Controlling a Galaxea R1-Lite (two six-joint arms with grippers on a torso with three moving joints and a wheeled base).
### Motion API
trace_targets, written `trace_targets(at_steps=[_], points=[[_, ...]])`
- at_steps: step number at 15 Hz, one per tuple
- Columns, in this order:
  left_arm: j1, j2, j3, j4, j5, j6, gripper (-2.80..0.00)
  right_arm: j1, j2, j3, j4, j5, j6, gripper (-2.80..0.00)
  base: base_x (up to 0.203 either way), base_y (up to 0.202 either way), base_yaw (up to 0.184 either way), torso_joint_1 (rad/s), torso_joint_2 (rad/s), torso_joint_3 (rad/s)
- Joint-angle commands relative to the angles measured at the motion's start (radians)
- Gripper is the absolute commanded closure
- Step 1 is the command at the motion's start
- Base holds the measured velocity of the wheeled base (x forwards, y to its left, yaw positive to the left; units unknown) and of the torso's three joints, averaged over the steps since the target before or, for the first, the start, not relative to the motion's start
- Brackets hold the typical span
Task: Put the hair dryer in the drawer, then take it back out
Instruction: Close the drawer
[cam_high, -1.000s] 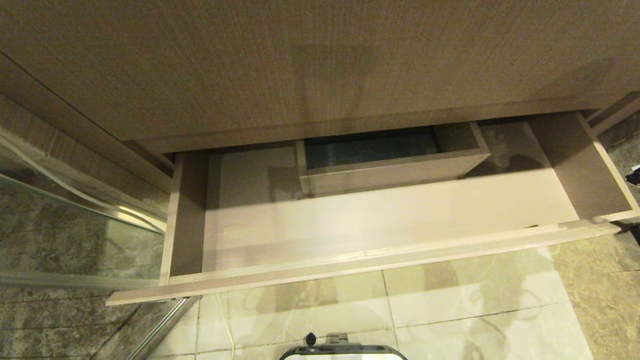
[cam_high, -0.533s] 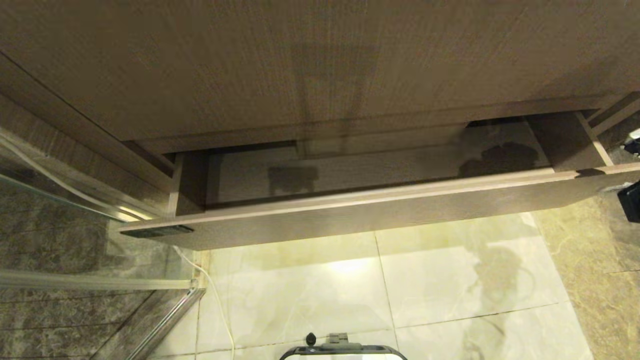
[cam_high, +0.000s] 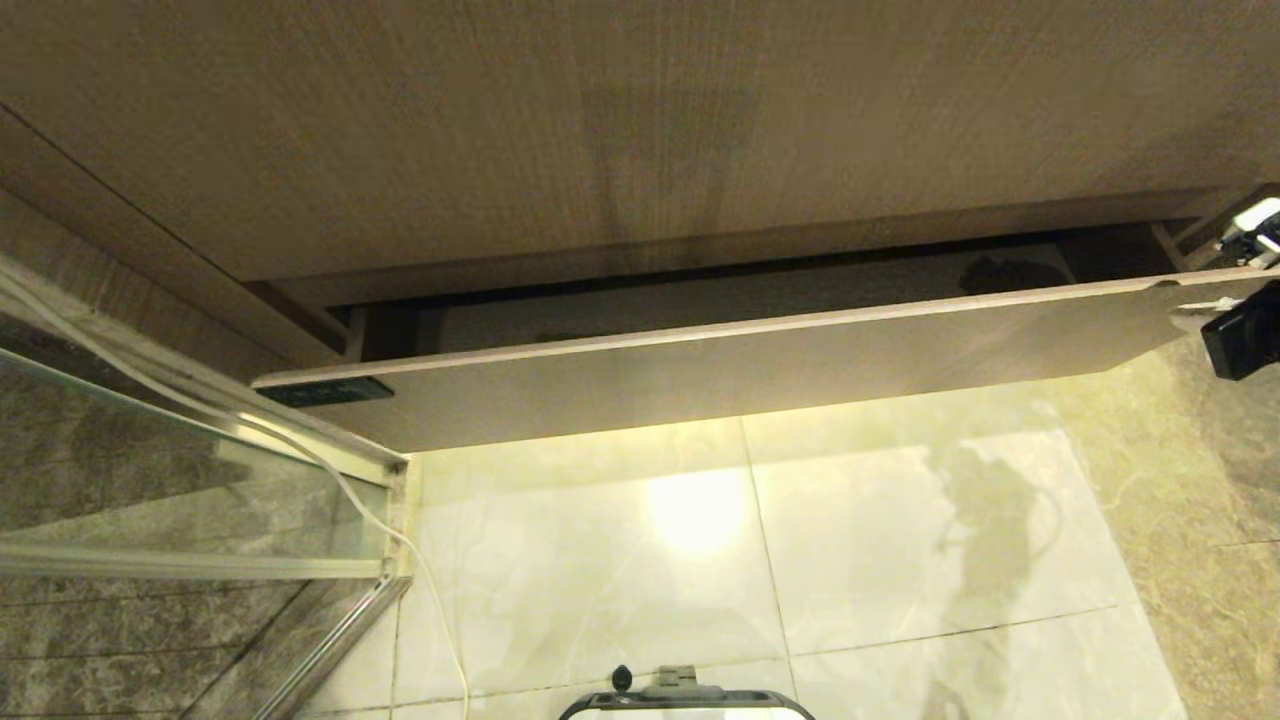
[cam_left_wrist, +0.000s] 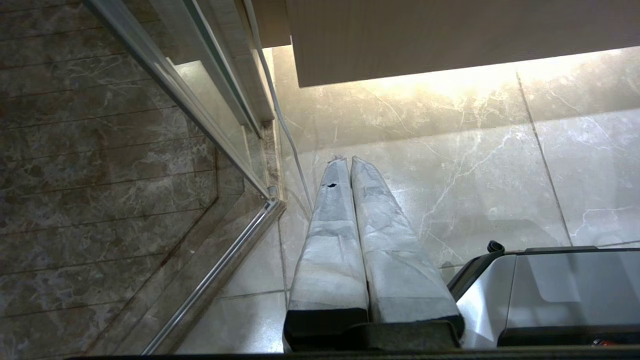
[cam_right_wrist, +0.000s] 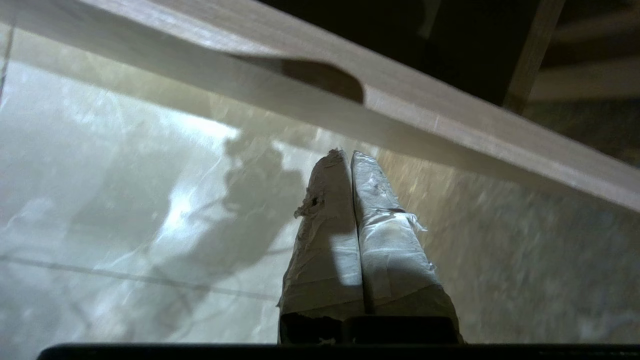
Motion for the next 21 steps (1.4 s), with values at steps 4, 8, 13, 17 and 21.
trace_targets(at_steps=[4,8,13,17,21], points=[[0.000,0.000,0.000,0.000,0.000,0.000,0.00,0.019,0.111,-0.113,-0.086,0.006,0.003,0.00,0.000,0.000,0.000,0.000,0.00,0.000],[0.000,0.000,0.000,0.000,0.000,0.000,0.00,0.027,0.162,-0.174,-0.131,0.008,0.003,0.00,0.000,0.000,0.000,0.000,0.00,0.000],[0.000,0.000,0.000,0.000,0.000,0.000,0.00,0.030,0.216,-0.249,-0.179,0.012,0.003,0.00,0.000,0.000,0.000,0.000,0.00,0.000],[0.000,0.000,0.000,0.000,0.000,0.000,0.00,0.031,0.242,-0.276,-0.210,0.018,0.004,0.00,0.000,0.000,0.000,0.000,0.00,0.000],[0.000,0.000,0.000,0.000,0.000,0.000,0.00,0.039,0.239,-0.268,-0.211,0.018,0.004,0.00,0.000,0.000,0.000,0.000,0.00,0.000]])
